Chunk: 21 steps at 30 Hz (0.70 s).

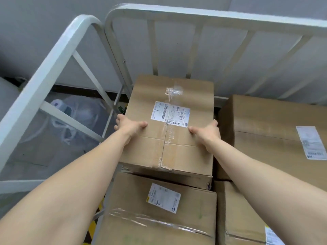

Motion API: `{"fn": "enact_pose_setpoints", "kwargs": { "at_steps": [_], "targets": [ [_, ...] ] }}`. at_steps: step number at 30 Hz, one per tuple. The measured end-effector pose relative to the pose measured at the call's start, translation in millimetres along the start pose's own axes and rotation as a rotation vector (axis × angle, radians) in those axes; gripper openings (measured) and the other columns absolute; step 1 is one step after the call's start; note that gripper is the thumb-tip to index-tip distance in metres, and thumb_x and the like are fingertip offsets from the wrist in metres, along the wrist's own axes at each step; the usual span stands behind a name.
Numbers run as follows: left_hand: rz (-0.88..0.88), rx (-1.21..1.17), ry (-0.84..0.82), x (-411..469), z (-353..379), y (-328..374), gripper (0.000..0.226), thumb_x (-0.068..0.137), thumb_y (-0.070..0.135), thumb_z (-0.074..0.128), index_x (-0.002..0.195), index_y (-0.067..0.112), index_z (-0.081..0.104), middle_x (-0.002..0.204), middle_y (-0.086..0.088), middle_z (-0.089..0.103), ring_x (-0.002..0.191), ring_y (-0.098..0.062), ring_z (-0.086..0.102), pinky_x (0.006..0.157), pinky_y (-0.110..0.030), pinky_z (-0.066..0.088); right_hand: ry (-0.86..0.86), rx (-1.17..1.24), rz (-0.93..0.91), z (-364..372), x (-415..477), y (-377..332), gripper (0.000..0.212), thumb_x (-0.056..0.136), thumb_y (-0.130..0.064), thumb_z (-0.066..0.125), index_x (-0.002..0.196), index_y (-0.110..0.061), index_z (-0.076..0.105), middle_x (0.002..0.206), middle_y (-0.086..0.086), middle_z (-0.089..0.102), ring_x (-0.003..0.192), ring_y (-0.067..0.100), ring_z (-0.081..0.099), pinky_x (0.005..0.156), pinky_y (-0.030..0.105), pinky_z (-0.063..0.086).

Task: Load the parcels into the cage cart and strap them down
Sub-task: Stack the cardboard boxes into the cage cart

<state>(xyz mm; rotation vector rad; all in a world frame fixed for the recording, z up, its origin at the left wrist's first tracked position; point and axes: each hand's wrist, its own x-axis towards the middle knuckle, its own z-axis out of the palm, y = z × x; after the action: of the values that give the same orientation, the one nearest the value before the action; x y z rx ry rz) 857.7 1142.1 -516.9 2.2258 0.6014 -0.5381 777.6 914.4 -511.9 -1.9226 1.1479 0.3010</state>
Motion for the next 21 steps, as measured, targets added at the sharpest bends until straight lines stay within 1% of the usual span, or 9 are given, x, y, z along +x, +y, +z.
{"fn": "enact_pose_setpoints", "kwargs": {
  "at_steps": [4,8,13,16,18,21],
  "targets": [
    [0.0,0.005,0.002,29.0,14.0,-13.7,0.095,0.068,0.04,0.08,0.138,0.007,0.025,0.145,-0.013,0.033,0.132,-0.034,0.033,0.108,-0.048,0.032,-0.012,-0.009,-0.03,23.2,22.5,8.1,0.085,0.075,-0.03,0.078,0.139,-0.006,0.028,0.14,0.016,0.043,0.121,0.036,0.05,0.097,0.04,0.046],
    [-0.023,0.004,-0.009,47.9,25.4,-31.9,0.094,0.069,0.038,0.08,0.138,0.007,0.025,0.144,-0.012,0.034,0.132,-0.032,0.033,0.108,-0.048,0.032,-0.037,-0.02,-0.024,43.3,36.9,19.9,0.085,0.075,-0.027,0.078,0.14,-0.007,0.027,0.14,0.015,0.044,0.12,0.034,0.051,0.095,0.038,0.044],
    [-0.042,0.022,-0.015,63.1,35.5,-50.9,0.093,0.07,0.036,0.081,0.138,0.007,0.025,0.144,-0.012,0.034,0.132,-0.032,0.033,0.109,-0.048,0.031,-0.087,-0.022,-0.008,63.5,49.3,35.6,0.081,0.075,-0.024,0.077,0.137,-0.009,0.027,0.137,0.015,0.046,0.119,0.034,0.052,0.098,0.042,0.046],
    [-0.028,0.068,0.006,68.7,37.4,-55.4,0.095,0.069,0.04,0.081,0.139,0.008,0.026,0.144,-0.012,0.034,0.133,-0.033,0.033,0.11,-0.051,0.027,-0.089,-0.031,-0.009,68.9,53.6,36.5,0.086,0.077,-0.024,0.075,0.142,-0.008,0.022,0.14,0.015,0.042,0.12,0.035,0.051,0.099,0.041,0.045],
    [-0.034,0.073,0.007,68.6,37.2,-54.9,0.095,0.069,0.04,0.08,0.139,0.008,0.025,0.145,-0.011,0.034,0.132,-0.033,0.035,0.109,-0.053,0.028,-0.1,-0.056,-0.012,67.9,53.9,35.0,0.089,0.079,-0.025,0.073,0.146,-0.009,0.016,0.143,0.016,0.038,0.122,0.035,0.049,0.099,0.039,0.043],
    [-0.042,0.111,0.009,62.7,37.2,-46.9,0.092,0.073,0.04,0.078,0.14,0.008,0.025,0.145,-0.013,0.034,0.132,-0.035,0.035,0.109,-0.052,0.03,-0.163,-0.125,-0.01,59.2,50.6,32.3,0.098,0.085,-0.031,0.069,0.152,-0.011,0.001,0.149,0.016,0.032,0.13,0.034,0.043,0.105,0.039,0.037]
  ]
}}
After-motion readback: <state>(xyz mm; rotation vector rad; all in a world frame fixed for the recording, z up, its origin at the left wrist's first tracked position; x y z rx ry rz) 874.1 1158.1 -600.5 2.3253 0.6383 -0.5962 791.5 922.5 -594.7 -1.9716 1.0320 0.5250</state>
